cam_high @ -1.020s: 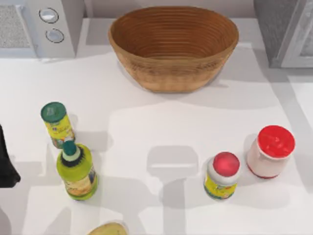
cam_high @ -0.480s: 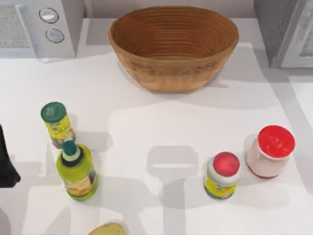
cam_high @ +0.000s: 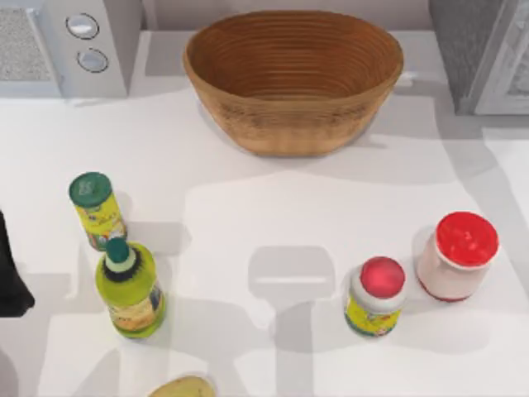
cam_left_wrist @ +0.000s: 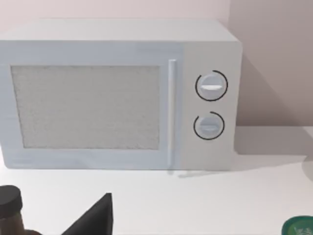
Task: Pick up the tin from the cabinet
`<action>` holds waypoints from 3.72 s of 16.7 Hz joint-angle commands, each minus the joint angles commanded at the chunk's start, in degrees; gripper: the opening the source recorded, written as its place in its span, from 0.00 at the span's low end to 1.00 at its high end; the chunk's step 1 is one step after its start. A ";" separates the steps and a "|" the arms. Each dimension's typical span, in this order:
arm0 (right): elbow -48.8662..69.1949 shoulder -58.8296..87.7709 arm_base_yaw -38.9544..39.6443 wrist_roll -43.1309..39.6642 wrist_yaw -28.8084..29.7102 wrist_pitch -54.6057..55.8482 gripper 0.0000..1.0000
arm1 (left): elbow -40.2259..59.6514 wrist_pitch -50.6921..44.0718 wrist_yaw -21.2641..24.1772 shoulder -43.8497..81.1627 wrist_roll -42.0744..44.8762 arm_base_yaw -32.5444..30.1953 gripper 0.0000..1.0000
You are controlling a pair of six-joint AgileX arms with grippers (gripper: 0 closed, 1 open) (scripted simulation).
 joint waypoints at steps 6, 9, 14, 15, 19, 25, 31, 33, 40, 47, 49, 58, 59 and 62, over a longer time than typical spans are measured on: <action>-2.97 -6.47 2.62 0.00 1.44 -4.73 0.00 | 0.00 0.00 0.00 0.00 0.00 0.00 1.00; -2.78 -6.39 2.35 0.09 1.34 -4.58 0.00 | 0.00 0.00 0.00 0.00 0.00 0.00 1.00; -11.88 -13.64 0.67 0.11 0.08 -1.09 0.00 | 0.00 0.00 0.00 0.00 0.00 0.00 1.00; -15.52 -16.23 0.13 0.10 -0.47 0.10 0.00 | 0.00 0.00 0.00 0.00 0.00 0.00 1.00; -35.99 -29.57 -2.53 0.00 -3.46 5.94 0.00 | 0.00 0.00 0.00 0.00 0.00 0.00 1.00; -77.31 -54.35 -7.48 -0.29 -9.03 16.48 0.00 | 0.00 0.00 0.00 0.00 0.00 0.00 1.00; -105.74 -75.81 -11.92 -0.59 -13.87 25.73 0.00 | 0.00 0.00 0.00 0.00 0.00 0.00 1.00; -110.44 -80.22 -12.84 -0.66 -14.90 27.65 0.00 | 0.00 0.00 0.00 0.00 0.00 0.00 1.00; -113.03 -82.29 -13.19 -0.61 -15.48 28.63 0.00 | 0.00 0.00 0.00 0.00 0.00 0.00 1.00; -109.88 -70.67 -15.30 -0.48 -21.17 37.51 0.00 | 0.00 0.00 0.00 0.00 0.00 0.00 1.00; -107.78 -62.86 -16.69 -0.39 -25.00 43.46 0.00 | 0.00 0.00 0.00 0.00 0.00 0.00 1.00; -95.17 -15.19 -24.85 0.21 -48.51 79.37 0.00 | 0.00 0.00 0.00 0.00 0.00 0.00 1.00; -93.66 -9.41 -25.82 0.28 -51.36 83.69 0.00 | 0.00 0.00 0.00 0.00 0.00 0.00 1.00; -89.24 7.45 -28.62 0.49 -59.69 96.29 0.00 | 0.00 0.00 0.00 0.00 0.00 0.00 1.00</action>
